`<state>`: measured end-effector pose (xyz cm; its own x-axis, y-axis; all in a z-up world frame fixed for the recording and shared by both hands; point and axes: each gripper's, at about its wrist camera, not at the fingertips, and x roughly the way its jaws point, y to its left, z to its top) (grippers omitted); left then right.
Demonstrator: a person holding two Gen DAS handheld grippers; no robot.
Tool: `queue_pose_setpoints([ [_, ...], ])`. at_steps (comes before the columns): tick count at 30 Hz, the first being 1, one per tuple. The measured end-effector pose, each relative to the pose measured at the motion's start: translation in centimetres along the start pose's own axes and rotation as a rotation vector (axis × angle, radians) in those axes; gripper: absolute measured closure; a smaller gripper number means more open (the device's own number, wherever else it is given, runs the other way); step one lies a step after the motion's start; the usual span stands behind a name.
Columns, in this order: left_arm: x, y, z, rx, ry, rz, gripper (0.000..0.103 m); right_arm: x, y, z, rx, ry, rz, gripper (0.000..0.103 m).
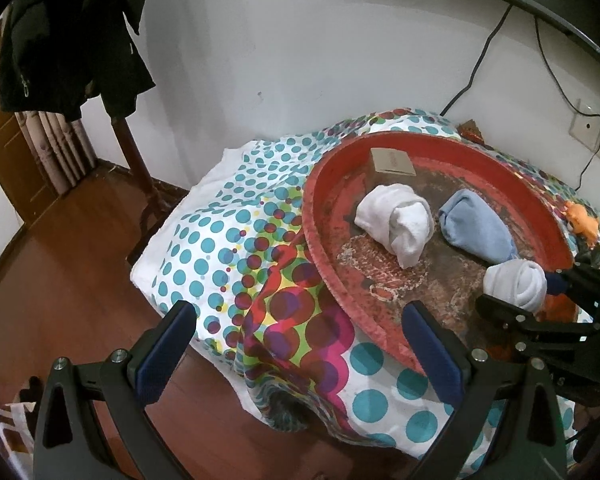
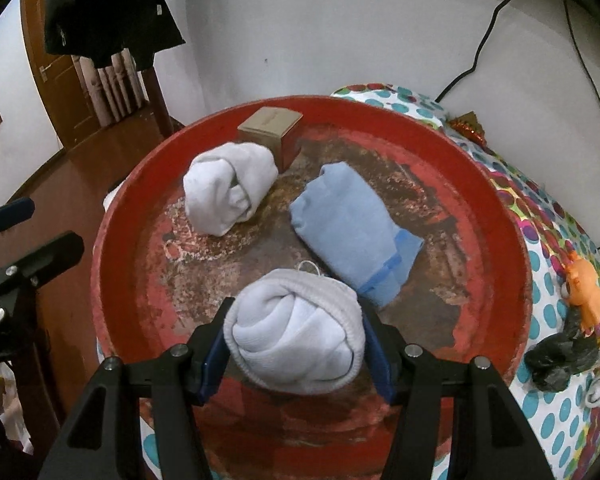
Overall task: Organize objects
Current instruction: 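Carry the held white sock over the red tray with the right tool, then open the right tool to drop the sock onto the tray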
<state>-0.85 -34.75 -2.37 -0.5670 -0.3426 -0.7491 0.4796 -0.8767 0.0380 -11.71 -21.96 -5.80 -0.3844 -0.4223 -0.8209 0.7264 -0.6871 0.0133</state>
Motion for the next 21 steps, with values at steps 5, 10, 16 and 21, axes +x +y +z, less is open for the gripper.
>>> queue_pose_setpoints([
  [5, 0.1, 0.3, 0.0, -0.016, 0.002, -0.013, 0.0, 0.1, 0.3, -0.3, -0.037, 0.013, -0.049, 0.041],
  [10, 0.2, 0.1, -0.1, -0.009, 0.006, -0.003, 0.0, -1.3, -0.2, -0.7, -0.035, -0.016, -0.06, 0.031],
  [16, 0.2, -0.4, -0.2, 0.01, 0.004, 0.006, 0.0, -4.0, -1.8, -1.0, 0.007, -0.054, -0.052, 0.025],
  [21, 0.0, -0.8, -0.2, 0.014, -0.006, -0.018, 0.0, -6.3, -4.9, -2.2, 0.086, -0.098, -0.081, 0.025],
])
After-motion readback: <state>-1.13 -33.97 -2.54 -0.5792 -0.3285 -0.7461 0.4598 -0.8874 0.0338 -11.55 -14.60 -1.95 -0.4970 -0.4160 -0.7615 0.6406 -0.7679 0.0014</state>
